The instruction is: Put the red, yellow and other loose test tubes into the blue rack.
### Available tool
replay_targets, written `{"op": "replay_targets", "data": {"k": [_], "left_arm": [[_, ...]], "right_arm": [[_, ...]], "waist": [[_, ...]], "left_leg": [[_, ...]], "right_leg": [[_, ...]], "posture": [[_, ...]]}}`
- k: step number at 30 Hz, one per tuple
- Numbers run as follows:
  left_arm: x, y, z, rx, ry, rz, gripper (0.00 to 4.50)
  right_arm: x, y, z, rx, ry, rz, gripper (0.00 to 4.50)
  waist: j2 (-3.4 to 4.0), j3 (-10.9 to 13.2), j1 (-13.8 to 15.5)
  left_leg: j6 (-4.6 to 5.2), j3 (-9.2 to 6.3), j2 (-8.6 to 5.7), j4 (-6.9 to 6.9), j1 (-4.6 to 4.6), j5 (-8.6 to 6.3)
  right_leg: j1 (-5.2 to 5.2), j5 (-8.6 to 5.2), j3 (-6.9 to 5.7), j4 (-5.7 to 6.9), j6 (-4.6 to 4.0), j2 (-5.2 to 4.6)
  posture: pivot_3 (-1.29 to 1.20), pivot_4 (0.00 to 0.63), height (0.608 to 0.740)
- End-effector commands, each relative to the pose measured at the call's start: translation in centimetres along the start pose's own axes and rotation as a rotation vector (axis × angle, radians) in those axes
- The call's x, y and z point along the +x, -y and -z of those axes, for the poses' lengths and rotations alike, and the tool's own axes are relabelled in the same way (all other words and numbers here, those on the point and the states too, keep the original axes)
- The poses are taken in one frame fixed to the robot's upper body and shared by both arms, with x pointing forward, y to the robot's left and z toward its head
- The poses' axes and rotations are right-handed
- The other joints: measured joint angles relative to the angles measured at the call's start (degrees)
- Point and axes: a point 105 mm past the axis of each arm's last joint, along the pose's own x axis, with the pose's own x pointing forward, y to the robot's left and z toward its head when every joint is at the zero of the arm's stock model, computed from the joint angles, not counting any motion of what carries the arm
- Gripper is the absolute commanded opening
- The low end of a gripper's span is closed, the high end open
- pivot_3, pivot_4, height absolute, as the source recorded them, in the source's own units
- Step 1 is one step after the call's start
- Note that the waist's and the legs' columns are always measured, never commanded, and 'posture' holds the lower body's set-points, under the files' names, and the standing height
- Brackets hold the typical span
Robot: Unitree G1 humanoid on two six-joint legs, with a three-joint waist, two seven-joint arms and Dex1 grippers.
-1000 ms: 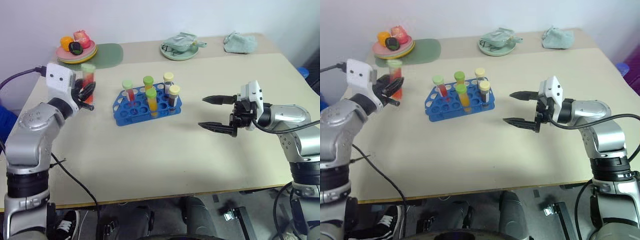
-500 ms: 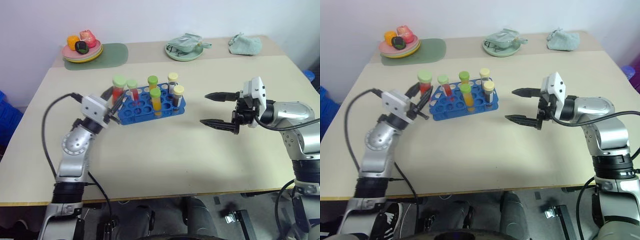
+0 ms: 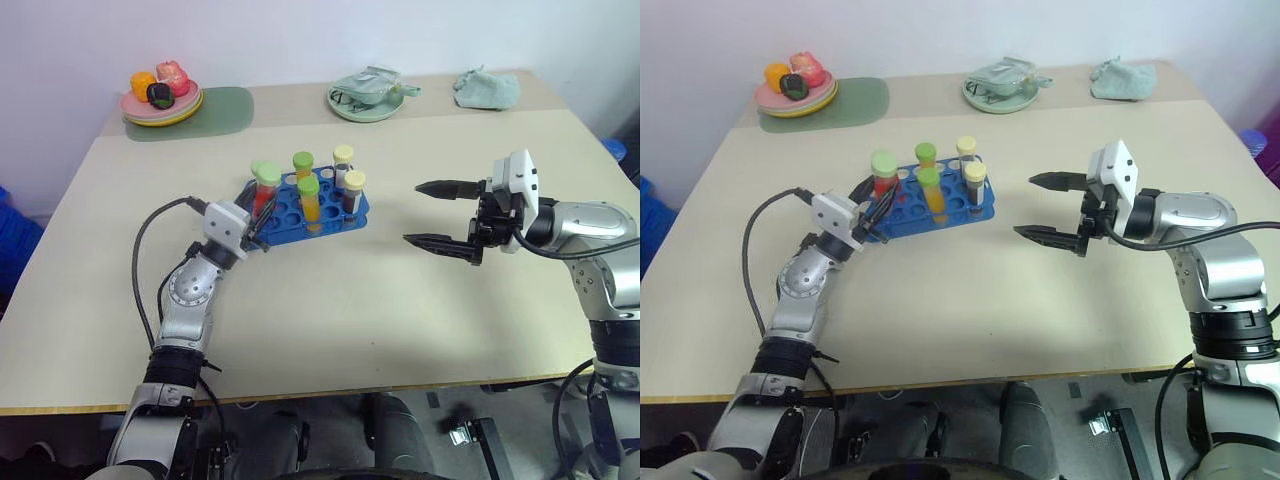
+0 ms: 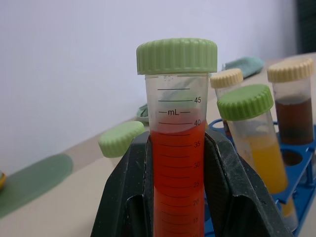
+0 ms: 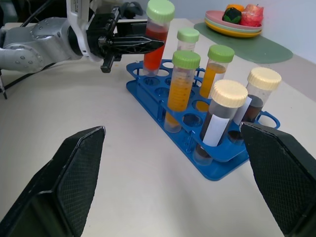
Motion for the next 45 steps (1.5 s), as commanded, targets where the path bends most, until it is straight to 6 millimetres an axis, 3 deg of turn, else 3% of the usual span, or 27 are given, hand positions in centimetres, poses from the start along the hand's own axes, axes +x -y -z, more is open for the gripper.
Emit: {"op": "replay_targets", "data": {"k": [1, 14, 23, 30, 39, 45], "left_arm": [[0.4, 0.0, -0.6, -0.025, 0.034, -0.007, 0.76], [0.4, 1.7, 0.1, -0.137, 0.01, 0.009, 0.76], [0.2, 0.6, 0.6, -0.214, -0.016, -0.063, 0.76], [-0.7, -0.5, 0.0, -0.191, 0.008, -0.093, 4.31], [-3.3, -1.9, -2.4, -0.093, 0.012, 0.011, 4.45], [-6.2, -5.2, -5.0, -0.029, -0.05, 0.117, 4.45]], "right_arm": [[-0.5, 0.0, -1.5, -0.056, 0.021, 0.013, 4.5], [-0.5, 0.1, -1.5, -0.065, 0.016, 0.025, 4.5], [-0.5, 0.0, -1.5, -0.065, 0.015, 0.024, 4.5], [-0.3, 0.2, -1.3, -0.064, 0.016, 0.021, 4.5], [-0.2, 0.8, -0.8, -0.051, 0.017, 0.009, 4.5], [-1.7, 0.7, 2.1, -0.02, -0.052, 0.001, 4.5]], "waist": [[-0.01, 0.0, -0.02], [0.0, -0.01, -0.01], [0.0, -0.01, -0.02], [0.0, -0.01, -0.08], [0.0, -0.01, -0.19], [0.0, -0.01, -0.03]], "left_leg": [[0.0, 0.0, 0.0, 0.0, 0.0, 0.0], [0.0, 0.0, 0.0, 0.0, 0.01, 0.0], [0.0, -0.01, 0.0, 0.0, 0.01, 0.0], [0.0, -0.01, 0.01, 0.0, 0.01, 0.0], [0.0, 0.0, 0.03, -0.03, 0.01, 0.0], [0.01, 0.0, 0.07, -0.06, 0.01, -0.01]], "right_leg": [[0.0, 0.0, 0.0, 0.0, 0.0, 0.0], [0.01, 0.0, 0.0, 0.0, 0.0, 0.0], [0.01, 0.0, 0.0, -0.01, 0.0, 0.0], [0.0, 0.0, 0.0, 0.0, 0.0, 0.01], [-0.02, 0.0, 0.0, 0.0, 0.0, 0.02], [-0.02, -0.01, 0.0, 0.01, -0.01, 0.05]], "posture": [[0.0, 0.15, 0.74], [0.0, 0.15, 0.74], [0.0, 0.15, 0.74], [0.0, 0.15, 0.74], [0.0, 0.15, 0.74], [0.0, 0.15, 0.74]]}}
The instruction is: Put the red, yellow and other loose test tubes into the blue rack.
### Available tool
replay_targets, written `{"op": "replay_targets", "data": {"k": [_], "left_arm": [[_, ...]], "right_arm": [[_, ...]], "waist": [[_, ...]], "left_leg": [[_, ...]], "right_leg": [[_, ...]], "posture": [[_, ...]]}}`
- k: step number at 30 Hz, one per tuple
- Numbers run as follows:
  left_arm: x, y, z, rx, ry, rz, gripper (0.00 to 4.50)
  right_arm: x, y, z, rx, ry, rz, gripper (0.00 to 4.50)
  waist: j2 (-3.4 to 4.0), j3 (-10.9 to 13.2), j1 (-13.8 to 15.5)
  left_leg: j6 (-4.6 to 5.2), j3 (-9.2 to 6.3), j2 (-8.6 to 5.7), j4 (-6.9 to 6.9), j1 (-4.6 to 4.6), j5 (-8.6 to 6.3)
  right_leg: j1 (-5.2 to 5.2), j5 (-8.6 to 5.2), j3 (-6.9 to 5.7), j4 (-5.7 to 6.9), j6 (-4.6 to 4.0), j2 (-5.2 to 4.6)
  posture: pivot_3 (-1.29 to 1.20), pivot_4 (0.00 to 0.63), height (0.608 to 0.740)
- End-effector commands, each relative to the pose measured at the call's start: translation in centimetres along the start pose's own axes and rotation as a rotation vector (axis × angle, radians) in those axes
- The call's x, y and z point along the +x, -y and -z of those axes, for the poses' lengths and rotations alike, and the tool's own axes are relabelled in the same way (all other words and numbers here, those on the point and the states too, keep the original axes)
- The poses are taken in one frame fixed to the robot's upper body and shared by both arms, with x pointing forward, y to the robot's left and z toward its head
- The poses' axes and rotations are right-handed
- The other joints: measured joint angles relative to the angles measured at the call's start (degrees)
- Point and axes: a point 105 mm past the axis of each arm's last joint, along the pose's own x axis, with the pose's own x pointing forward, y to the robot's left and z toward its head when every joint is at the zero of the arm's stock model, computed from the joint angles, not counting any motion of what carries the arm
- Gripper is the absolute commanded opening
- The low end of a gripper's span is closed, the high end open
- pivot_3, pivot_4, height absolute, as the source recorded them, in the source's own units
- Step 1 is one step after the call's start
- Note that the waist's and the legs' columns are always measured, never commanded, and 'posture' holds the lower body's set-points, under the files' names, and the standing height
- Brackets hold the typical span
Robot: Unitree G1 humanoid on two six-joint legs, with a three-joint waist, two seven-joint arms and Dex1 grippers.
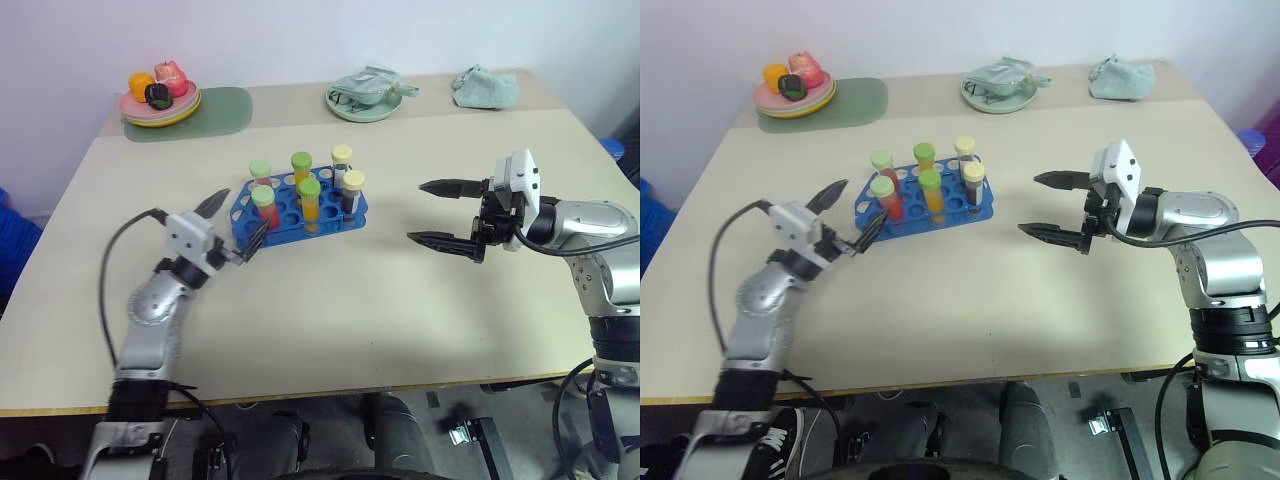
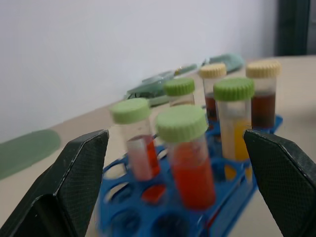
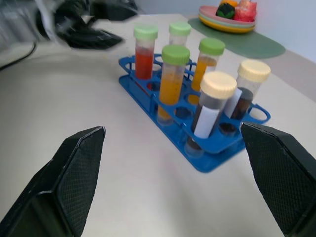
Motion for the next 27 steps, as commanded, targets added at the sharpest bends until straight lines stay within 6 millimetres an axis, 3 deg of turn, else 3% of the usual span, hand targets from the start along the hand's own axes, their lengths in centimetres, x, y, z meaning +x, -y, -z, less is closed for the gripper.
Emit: {"op": "replay_targets", "data": {"k": [1, 6, 14, 18, 27], "left_arm": [[-1.2, -1.7, -3.1, 0.033, 0.034, 0.043, 4.45], [-3.0, -3.1, -5.1, 0.048, -0.053, 0.181, 4.45], [-5.0, -2.2, -5.5, 0.044, -0.164, 0.43, 4.45], [-4.4, -1.7, -5.0, 0.042, -0.172, 0.474, 4.45], [-3.2, -1.2, -4.3, 0.04, -0.125, 0.469, 4.45]], "right_arm": [[-1.1, 0.1, 0.8, -0.01, -0.015, 0.003, 4.5], [-1.6, 0.0, 1.9, -0.012, -0.024, 0.003, 4.5], [-2.6, 0.6, 1.7, -0.044, -0.055, 0.045, 4.5], [-4.0, 1.3, 1.9, -0.049, -0.086, 0.084, 4.5], [-4.7, 1.6, 1.3, -0.069, -0.1, 0.114, 4.5]], "waist": [[0.0, 0.0, 0.11], [0.03, 0.02, -0.17], [0.06, 0.03, -0.12], [0.06, 0.03, 0.07], [0.08, 0.04, -0.34]], "left_leg": [[0.0, -0.01, 0.0, 0.01, 0.0, 0.0], [0.01, 0.0, 0.0, -0.03, 0.01, -0.01], [0.01, 0.03, 0.04, -0.07, 0.02, -0.01], [0.02, 0.03, 0.01, -0.06, 0.01, -0.01], [0.01, 0.1, 0.07, -0.07, 0.03, -0.01]], "right_leg": [[0.01, 0.0, 0.0, 0.0, 0.0, 0.0], [-0.01, 0.0, 0.0, 0.01, 0.0, 0.01], [-0.02, -0.01, 0.0, 0.01, -0.01, 0.05], [-0.01, -0.01, 0.0, 0.01, -0.01, 0.04], [-0.03, -0.01, 0.01, 0.0, -0.01, 0.06]], "posture": [[0.0, 0.15, 0.74], [0.0, 0.15, 0.74], [0.0, 0.15, 0.74], [0.0, 0.15, 0.74], [0.0, 0.15, 0.74]]}}
